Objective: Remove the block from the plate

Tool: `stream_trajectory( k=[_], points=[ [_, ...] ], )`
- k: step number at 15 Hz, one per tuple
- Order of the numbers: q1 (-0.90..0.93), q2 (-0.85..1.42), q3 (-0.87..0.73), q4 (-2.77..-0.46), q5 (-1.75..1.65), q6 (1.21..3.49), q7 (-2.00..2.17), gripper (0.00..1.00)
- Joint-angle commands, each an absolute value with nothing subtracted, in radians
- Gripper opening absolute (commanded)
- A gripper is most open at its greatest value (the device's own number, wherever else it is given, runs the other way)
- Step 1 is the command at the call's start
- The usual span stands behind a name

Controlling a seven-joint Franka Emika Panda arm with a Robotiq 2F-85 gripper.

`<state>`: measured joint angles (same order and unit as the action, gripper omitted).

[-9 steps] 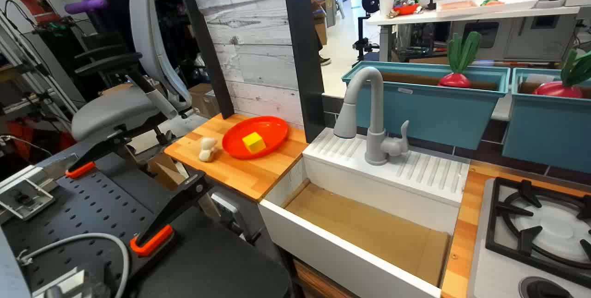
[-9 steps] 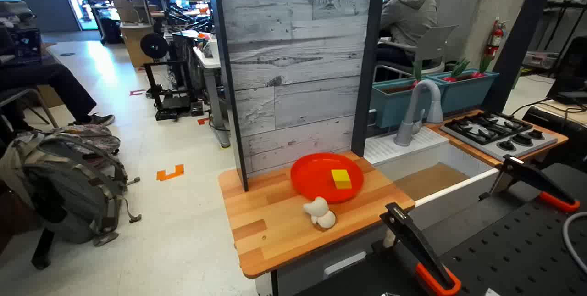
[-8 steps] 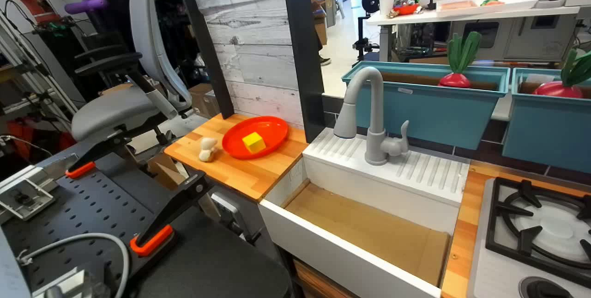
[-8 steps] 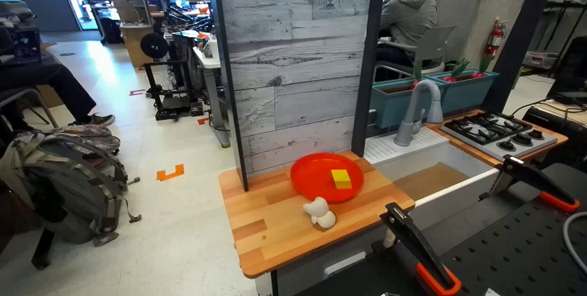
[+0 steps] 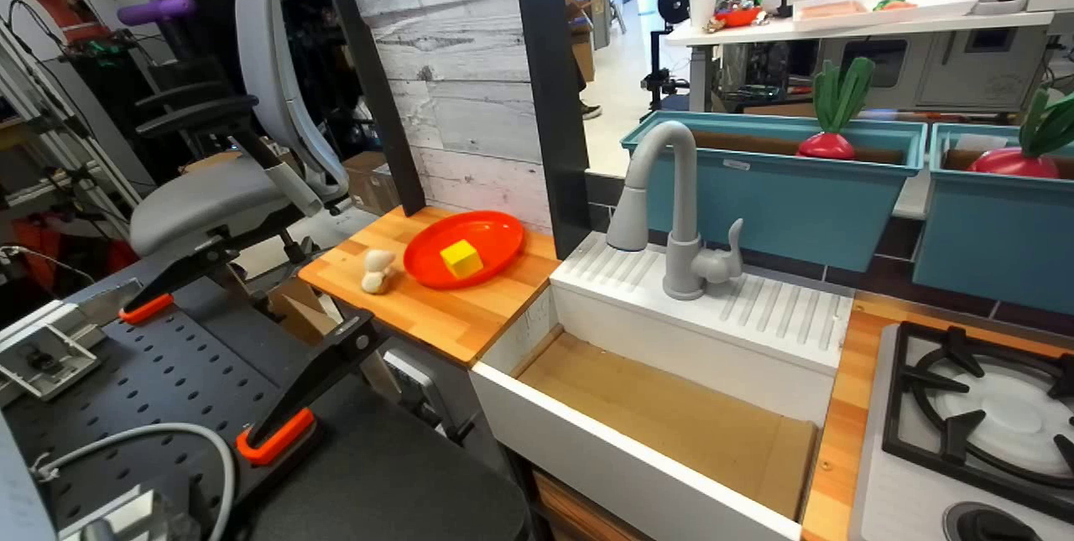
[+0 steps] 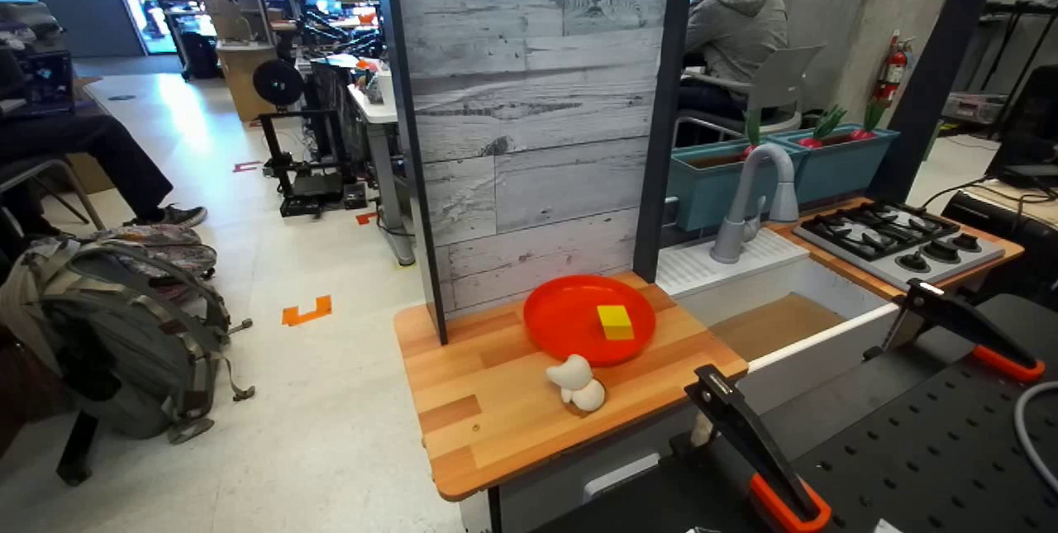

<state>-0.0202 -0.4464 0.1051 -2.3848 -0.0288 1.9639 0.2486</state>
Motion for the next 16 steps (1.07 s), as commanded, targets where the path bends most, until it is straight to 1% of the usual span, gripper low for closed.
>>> stream_trajectory(
  k=[1, 4, 8, 12, 16],
  points=[
    [-0.018, -0.401, 0.114, -2.392, -0.051, 2.026, 0.277, 1.00],
    [-0.017, -0.321, 0.134, -2.417, -0.079, 2.136, 0.306, 1.00],
    [-0.008, -0.175, 0.148, -2.455, -0.103, 2.336, 0.345, 1.00],
    [-0.005, 0.022, 0.121, -2.439, -0.107, 2.489, 0.354, 1.00],
    [0.015, 0.256, 0.074, -2.373, -0.088, 2.611, 0.347, 1.00]
  ],
)
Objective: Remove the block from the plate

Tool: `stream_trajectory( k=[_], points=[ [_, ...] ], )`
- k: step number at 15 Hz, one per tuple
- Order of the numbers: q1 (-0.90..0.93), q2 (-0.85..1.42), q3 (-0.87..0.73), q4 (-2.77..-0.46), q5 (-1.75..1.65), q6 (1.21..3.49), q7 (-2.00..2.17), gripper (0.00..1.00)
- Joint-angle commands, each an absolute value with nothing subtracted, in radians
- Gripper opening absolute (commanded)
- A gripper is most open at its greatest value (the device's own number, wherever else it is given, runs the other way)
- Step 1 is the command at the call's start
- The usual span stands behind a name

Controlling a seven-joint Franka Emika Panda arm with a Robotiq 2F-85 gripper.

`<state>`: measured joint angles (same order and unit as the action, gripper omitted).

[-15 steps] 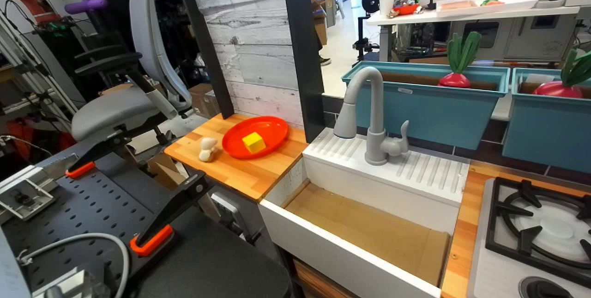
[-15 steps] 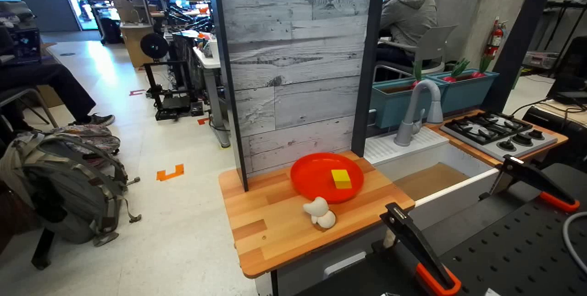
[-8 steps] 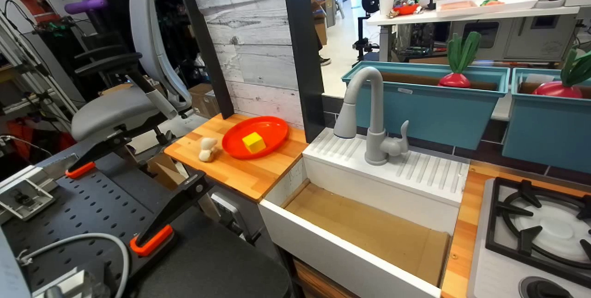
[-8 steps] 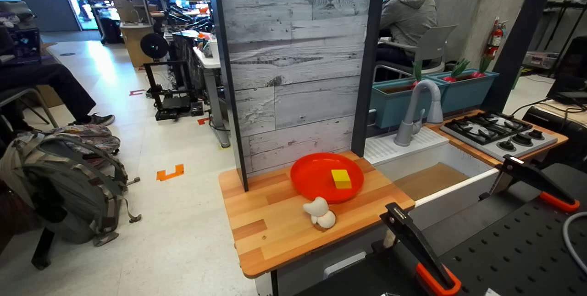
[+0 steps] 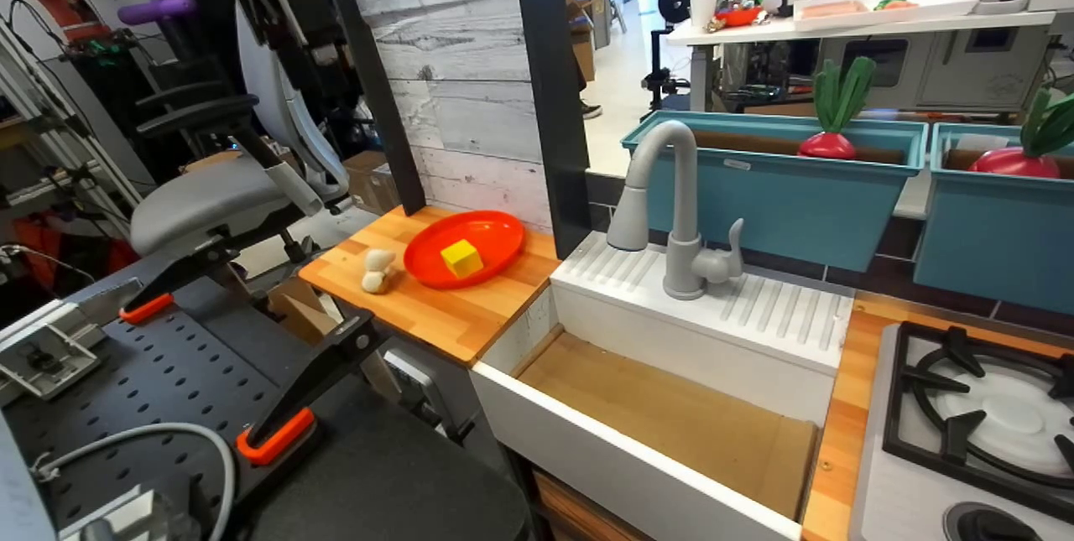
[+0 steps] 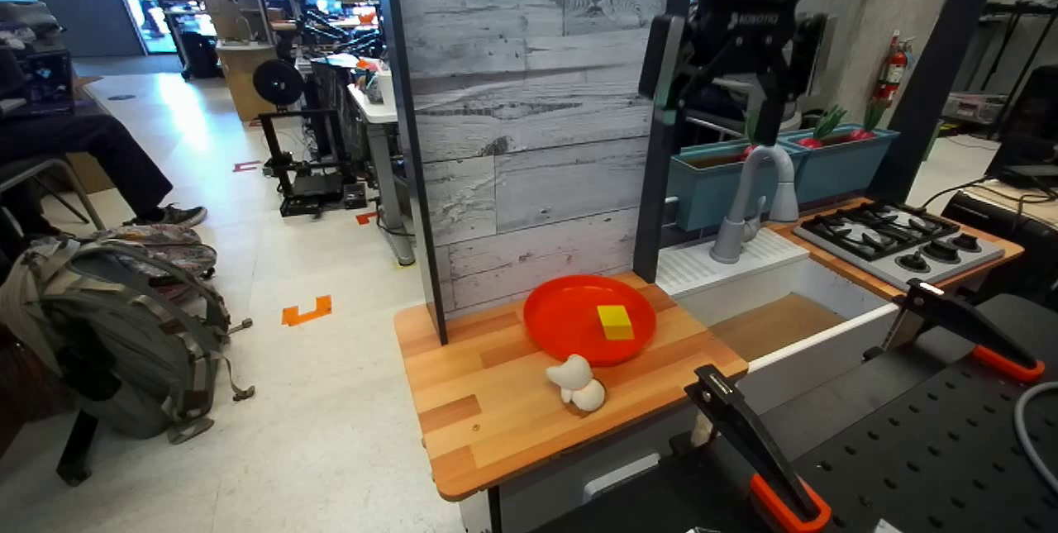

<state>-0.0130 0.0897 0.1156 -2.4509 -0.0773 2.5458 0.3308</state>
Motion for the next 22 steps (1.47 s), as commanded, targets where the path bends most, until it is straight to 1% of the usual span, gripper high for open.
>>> stream_trajectory(
  k=[1, 6, 13, 18, 19, 20, 21, 22],
  points=[
    [0.022, 0.318, 0.061, -2.349, -0.081, 2.640, 0.347, 1.00],
    [0.089, 0.578, -0.013, -2.191, -0.053, 2.736, 0.370, 1.00],
    [0.190, 0.840, -0.076, -1.939, -0.027, 2.687, 0.419, 1.00],
    [0.226, 0.955, -0.103, -1.805, -0.017, 2.645, 0.446, 1.00],
    [0.229, 0.971, -0.106, -1.785, -0.015, 2.640, 0.449, 0.75],
    [0.234, 0.984, -0.111, -1.769, -0.015, 2.638, 0.453, 0.74],
    [0.231, 0.993, -0.109, -1.753, -0.012, 2.628, 0.448, 0.68],
    [0.232, 0.999, -0.109, -1.742, -0.011, 2.620, 0.448, 0.58]
  ],
)
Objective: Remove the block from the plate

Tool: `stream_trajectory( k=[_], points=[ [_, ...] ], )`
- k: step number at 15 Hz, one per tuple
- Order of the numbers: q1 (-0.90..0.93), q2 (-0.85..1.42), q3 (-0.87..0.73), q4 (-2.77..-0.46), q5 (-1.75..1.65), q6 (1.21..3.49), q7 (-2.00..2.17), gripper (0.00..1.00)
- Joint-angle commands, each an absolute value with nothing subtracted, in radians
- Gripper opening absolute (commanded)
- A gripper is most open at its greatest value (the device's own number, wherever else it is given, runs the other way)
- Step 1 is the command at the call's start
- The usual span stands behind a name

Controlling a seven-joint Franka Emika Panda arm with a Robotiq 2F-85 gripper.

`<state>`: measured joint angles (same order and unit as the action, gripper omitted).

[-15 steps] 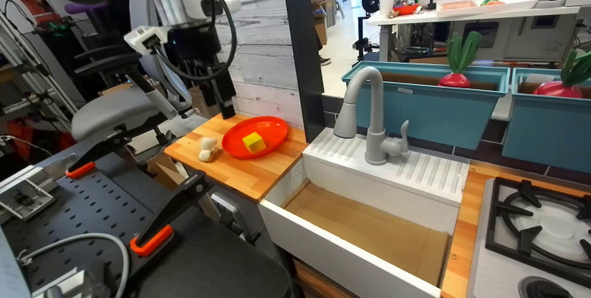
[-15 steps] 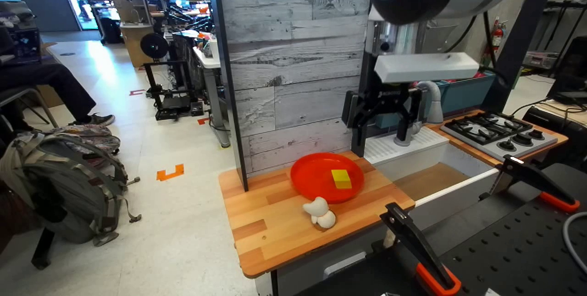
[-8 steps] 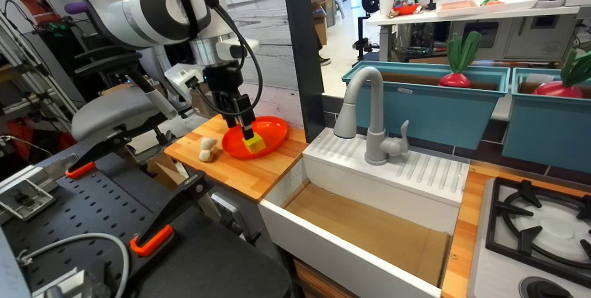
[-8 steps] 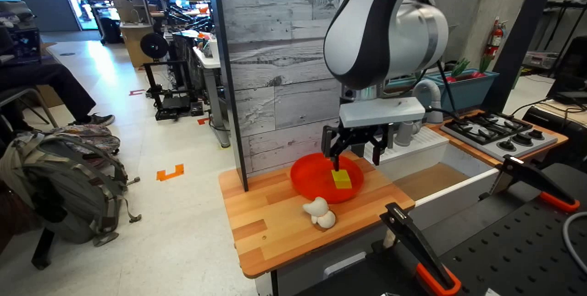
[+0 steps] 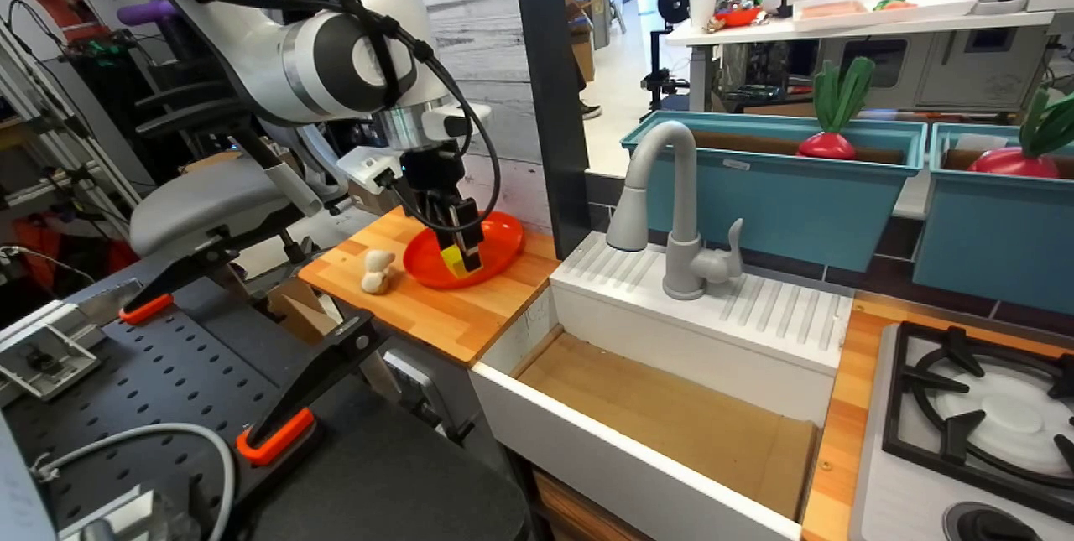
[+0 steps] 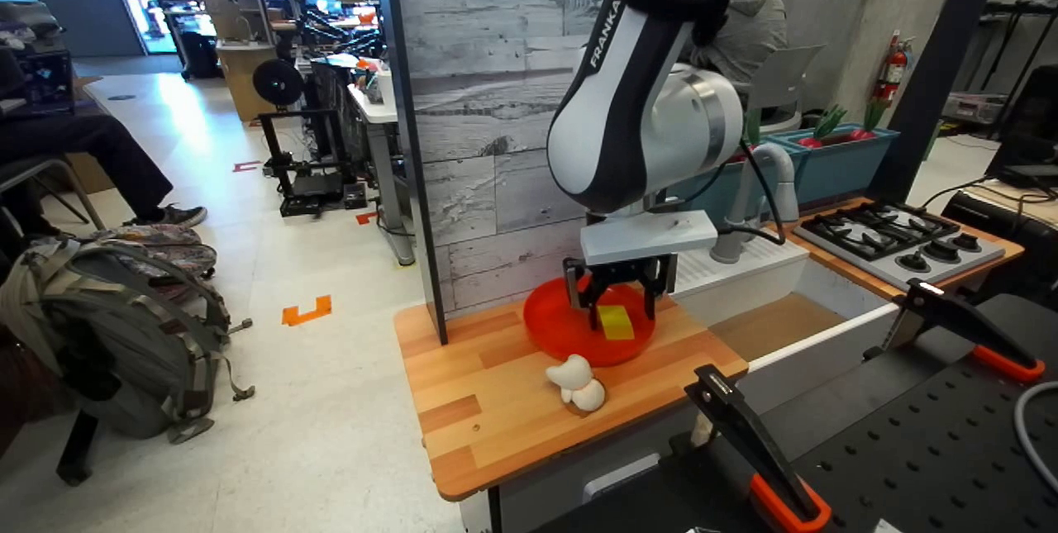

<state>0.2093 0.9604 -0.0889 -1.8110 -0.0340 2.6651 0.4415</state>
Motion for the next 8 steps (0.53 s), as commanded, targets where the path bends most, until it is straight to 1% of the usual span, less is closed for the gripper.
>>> stream_trajectory(
  k=[1, 5, 6, 8],
  points=[
    [0.233, 1.003, -0.109, -1.734, -0.011, 2.616, 0.446, 0.51],
    [0.231, 1.003, -0.103, -1.720, -0.010, 2.606, 0.440, 0.20],
    [0.232, 0.999, -0.102, -1.721, -0.011, 2.602, 0.440, 0.18],
    [0.240, 0.979, -0.102, -1.738, -0.010, 2.586, 0.449, 0.18]
  ],
)
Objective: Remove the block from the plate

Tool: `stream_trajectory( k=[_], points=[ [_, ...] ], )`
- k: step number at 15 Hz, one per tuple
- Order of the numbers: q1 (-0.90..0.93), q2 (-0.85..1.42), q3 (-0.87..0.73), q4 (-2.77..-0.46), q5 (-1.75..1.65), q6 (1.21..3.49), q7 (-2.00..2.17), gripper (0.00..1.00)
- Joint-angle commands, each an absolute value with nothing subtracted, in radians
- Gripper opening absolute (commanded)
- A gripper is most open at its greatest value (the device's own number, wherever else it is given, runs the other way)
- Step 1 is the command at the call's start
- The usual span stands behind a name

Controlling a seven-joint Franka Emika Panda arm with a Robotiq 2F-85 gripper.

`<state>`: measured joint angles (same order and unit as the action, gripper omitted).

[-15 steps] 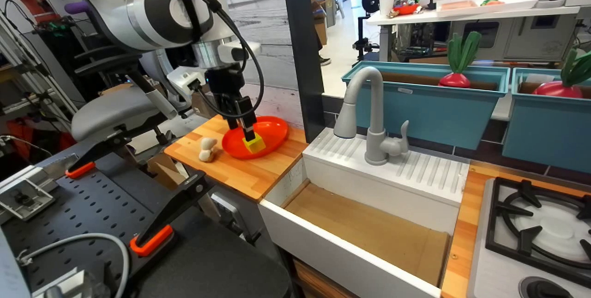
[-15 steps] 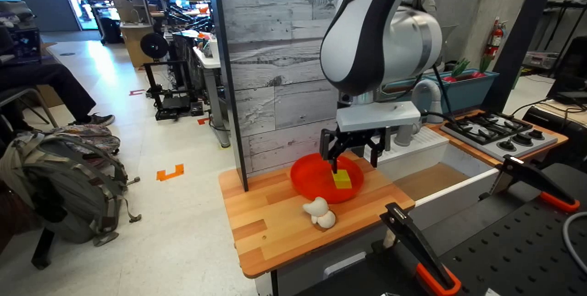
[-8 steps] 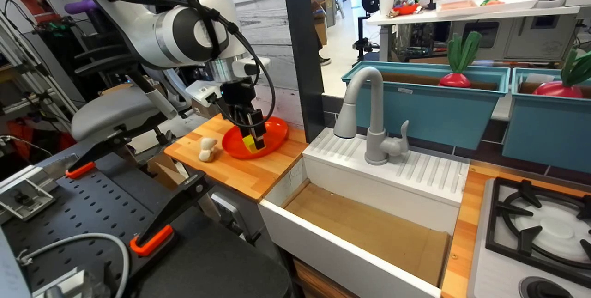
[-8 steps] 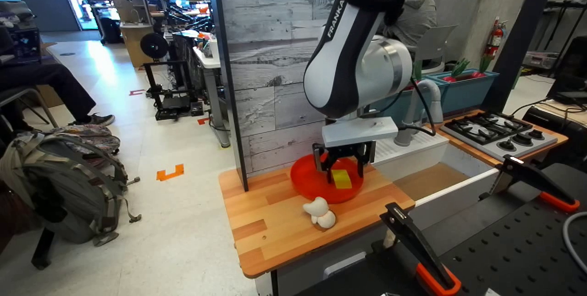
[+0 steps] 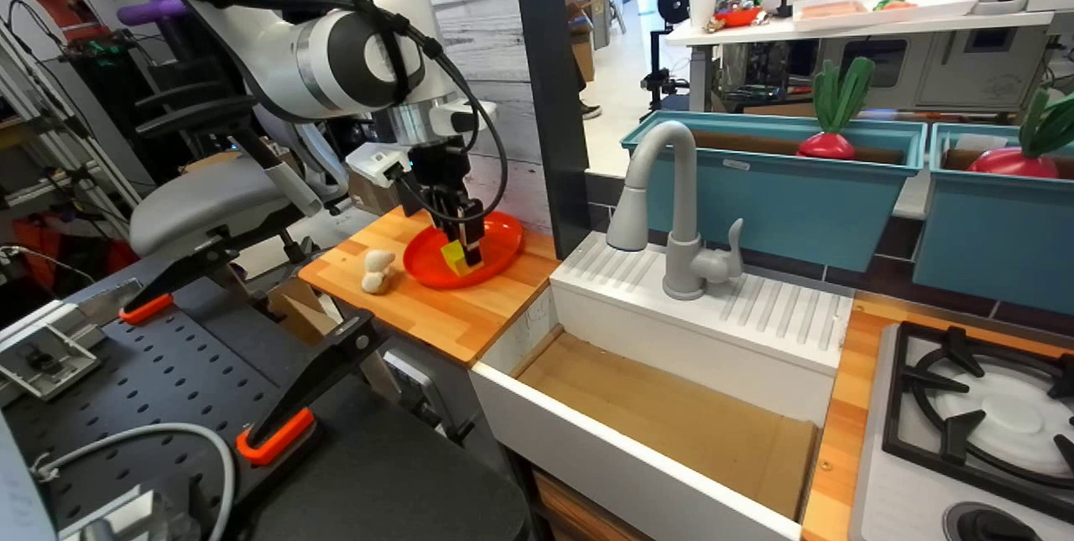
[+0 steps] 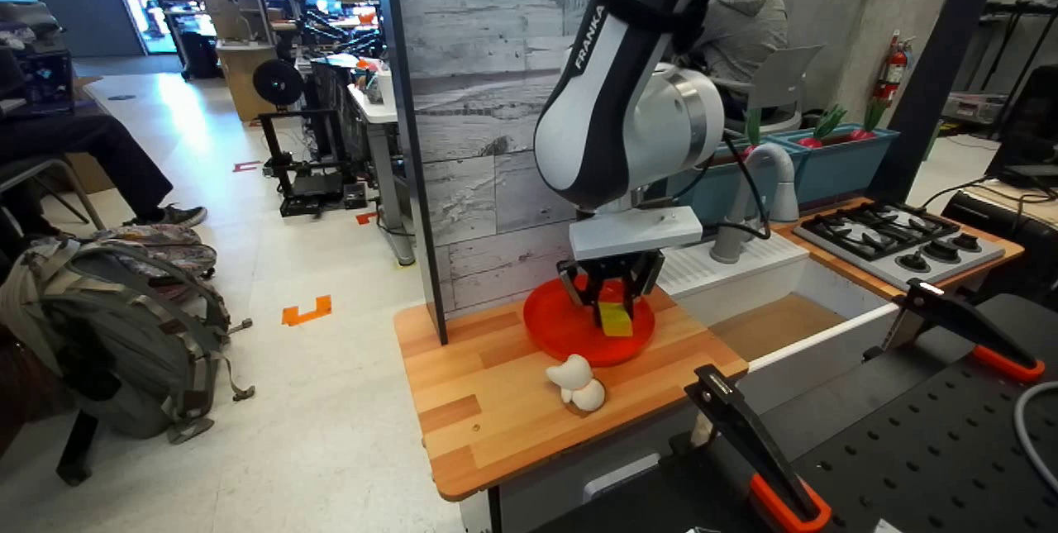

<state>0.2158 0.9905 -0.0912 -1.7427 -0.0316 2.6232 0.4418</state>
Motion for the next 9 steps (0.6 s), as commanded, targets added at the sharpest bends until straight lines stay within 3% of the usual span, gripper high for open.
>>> stream_trajectory(
  k=[1, 9],
  points=[
    [0.244, 0.965, -0.100, -1.755, -0.011, 2.586, 0.448, 0.18],
    [0.338, 0.864, -0.084, -1.827, -0.038, 2.598, 0.446, 0.18]
  ],
)
